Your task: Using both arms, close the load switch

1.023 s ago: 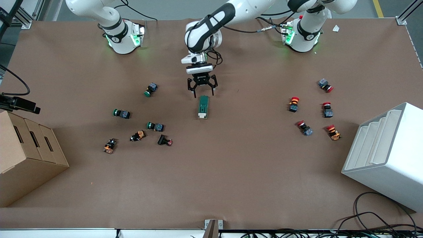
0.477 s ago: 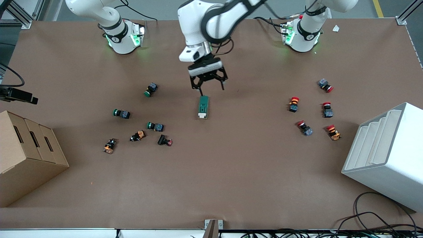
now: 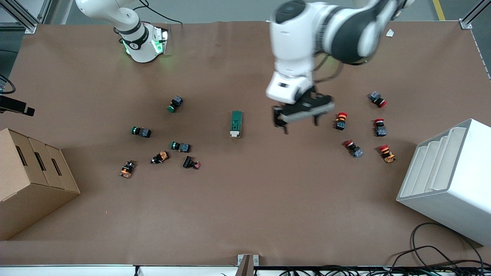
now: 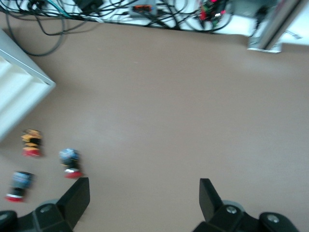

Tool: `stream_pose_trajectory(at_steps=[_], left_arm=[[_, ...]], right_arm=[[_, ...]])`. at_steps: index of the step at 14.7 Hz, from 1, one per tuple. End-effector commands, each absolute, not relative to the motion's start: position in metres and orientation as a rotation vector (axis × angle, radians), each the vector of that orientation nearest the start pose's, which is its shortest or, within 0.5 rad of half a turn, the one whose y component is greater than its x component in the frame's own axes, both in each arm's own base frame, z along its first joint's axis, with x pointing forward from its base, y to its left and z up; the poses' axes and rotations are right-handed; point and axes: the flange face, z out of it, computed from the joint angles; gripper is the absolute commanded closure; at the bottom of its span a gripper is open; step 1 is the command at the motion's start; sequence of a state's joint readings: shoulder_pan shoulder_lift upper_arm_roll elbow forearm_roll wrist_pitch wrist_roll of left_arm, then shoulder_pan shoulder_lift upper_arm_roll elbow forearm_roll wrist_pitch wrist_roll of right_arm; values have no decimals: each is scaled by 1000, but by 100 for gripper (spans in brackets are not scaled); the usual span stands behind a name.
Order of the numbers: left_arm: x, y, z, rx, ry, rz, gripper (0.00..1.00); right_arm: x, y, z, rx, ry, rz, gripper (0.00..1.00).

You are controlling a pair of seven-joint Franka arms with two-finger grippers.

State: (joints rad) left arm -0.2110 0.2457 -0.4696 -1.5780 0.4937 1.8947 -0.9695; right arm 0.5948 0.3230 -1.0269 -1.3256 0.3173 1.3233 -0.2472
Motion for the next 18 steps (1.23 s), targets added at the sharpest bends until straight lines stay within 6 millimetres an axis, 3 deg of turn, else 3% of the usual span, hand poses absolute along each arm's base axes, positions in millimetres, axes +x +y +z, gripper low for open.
stream_pose_trajectory(at_steps=[1,3,5,6,11,14,18], left_arm=[[559,-295,565,-2939,-118,-366,0],[576,-242,585,-2971,-92,-317,0],[578,-208,602,-3028,-71,-294,0],[578,-182,613,-3047,-82,-284,0],[558,-95,638,-3137,81,-101,0],[537,-73,637,-3138,168,-19,0],[528,-69,633,-3135,159,2,0]], right_arm=[[573,-104,620,-3056,213,229,0],[572,-77,628,-3114,243,192,0],[566,-65,624,-3098,241,178,0],[562,-63,623,-3105,245,177,0],[523,-48,612,-3149,181,66,0],[517,-41,613,-3163,157,54,0],[511,-38,621,-3164,151,86,0]])
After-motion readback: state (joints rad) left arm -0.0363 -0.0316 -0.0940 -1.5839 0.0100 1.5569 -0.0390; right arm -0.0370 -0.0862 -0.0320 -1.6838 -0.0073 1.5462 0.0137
